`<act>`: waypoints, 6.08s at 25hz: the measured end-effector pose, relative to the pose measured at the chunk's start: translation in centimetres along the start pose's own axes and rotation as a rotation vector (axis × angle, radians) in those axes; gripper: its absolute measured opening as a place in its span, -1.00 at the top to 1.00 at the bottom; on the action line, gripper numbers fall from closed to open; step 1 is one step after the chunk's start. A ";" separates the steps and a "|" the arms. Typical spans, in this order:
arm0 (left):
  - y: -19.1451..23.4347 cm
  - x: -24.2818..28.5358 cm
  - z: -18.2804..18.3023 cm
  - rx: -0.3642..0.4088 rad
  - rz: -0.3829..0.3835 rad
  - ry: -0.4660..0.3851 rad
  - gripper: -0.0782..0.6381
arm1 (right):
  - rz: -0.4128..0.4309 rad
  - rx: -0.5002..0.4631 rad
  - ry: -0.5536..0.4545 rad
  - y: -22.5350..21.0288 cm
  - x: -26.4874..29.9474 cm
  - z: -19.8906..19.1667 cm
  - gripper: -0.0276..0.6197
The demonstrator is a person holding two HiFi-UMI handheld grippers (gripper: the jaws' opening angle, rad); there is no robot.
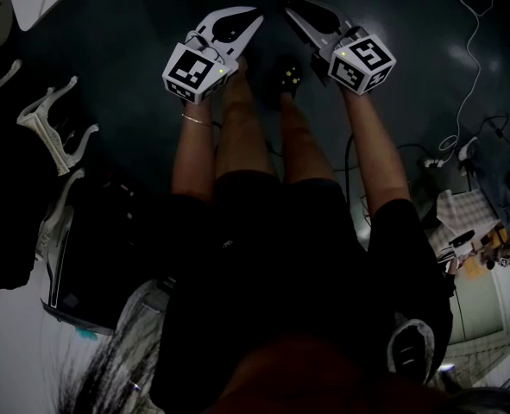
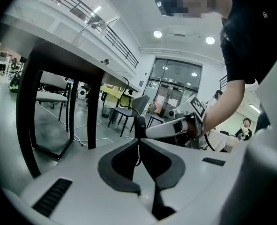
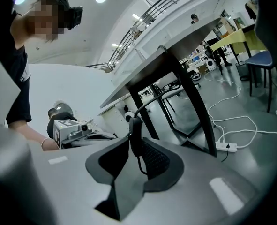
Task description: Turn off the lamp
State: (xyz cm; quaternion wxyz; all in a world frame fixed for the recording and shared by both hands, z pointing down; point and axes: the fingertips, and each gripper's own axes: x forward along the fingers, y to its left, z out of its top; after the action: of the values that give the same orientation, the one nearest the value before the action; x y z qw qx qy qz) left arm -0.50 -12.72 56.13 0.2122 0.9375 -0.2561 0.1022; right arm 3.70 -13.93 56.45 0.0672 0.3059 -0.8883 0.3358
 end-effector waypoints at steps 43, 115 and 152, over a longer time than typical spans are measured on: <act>0.4 -0.5 0.0 0.031 0.045 0.037 0.74 | -0.065 -0.012 -0.038 -1.5 0.2 -0.2 0.91; -16.5 -7.0 23.8 0.209 0.261 -0.178 0.74 | 0.169 -0.249 -0.241 18.1 -15.7 18.7 0.91; -19.9 -7.1 23.9 0.245 0.210 -0.181 0.74 | 0.249 -0.264 -0.268 22.3 -18.9 19.5 0.91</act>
State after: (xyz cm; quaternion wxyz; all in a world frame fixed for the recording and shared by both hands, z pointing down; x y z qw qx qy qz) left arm 5.88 -4.86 25.89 0.0605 0.9298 -0.3564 0.0695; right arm 7.43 -3.87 23.02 -0.0538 0.2244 -0.9565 0.1788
